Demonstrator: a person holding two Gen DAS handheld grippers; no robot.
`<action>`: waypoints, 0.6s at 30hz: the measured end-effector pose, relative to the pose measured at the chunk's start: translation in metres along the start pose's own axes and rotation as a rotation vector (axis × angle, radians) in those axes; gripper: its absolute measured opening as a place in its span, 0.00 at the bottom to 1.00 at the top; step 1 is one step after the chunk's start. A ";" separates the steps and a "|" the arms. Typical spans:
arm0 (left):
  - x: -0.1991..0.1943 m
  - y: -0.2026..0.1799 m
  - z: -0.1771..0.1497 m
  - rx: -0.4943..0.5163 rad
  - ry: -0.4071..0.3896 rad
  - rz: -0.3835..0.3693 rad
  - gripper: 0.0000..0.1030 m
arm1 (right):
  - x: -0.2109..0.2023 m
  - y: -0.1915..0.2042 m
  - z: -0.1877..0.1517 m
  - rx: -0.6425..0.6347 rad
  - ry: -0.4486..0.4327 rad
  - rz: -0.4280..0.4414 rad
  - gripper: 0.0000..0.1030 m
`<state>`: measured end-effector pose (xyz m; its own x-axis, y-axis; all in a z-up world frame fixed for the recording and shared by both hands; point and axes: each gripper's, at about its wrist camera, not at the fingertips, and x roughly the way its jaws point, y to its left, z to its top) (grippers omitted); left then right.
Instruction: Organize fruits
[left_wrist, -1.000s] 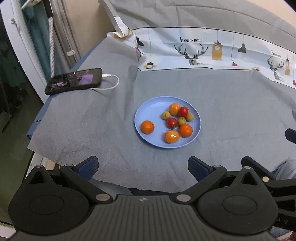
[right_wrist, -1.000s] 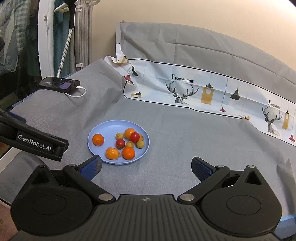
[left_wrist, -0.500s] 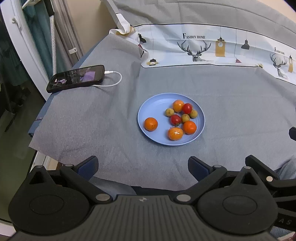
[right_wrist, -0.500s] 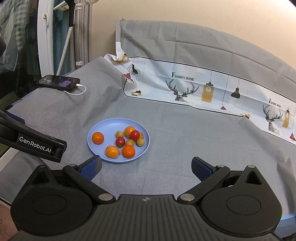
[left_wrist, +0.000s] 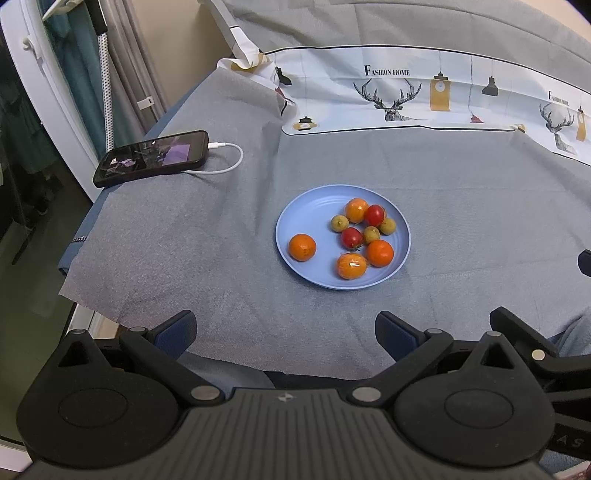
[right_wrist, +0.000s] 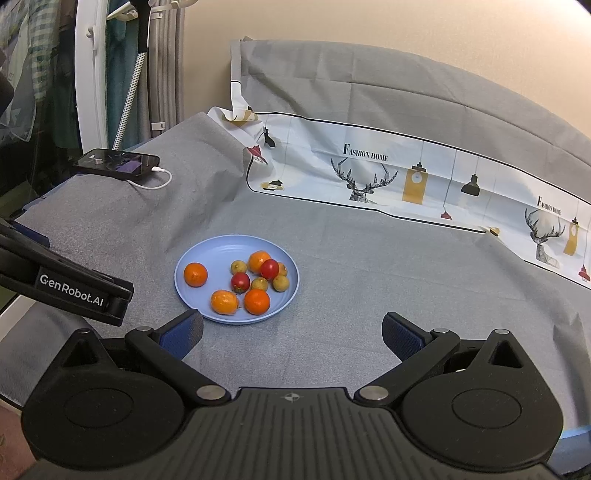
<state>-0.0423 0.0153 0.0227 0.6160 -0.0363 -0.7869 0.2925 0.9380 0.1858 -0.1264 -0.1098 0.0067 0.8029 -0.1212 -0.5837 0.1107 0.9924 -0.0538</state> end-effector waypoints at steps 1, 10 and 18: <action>0.000 0.000 0.000 0.001 0.001 0.000 1.00 | 0.000 0.000 0.000 0.001 0.001 0.001 0.99; 0.002 -0.002 0.001 0.003 0.010 0.001 1.00 | 0.000 0.000 0.000 0.000 0.001 0.000 0.99; 0.004 -0.002 0.002 0.006 0.013 0.002 1.00 | 0.001 0.000 0.000 0.002 0.003 -0.001 0.99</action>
<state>-0.0394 0.0131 0.0204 0.6068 -0.0302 -0.7943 0.2963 0.9359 0.1907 -0.1257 -0.1102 0.0063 0.8013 -0.1221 -0.5857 0.1127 0.9922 -0.0527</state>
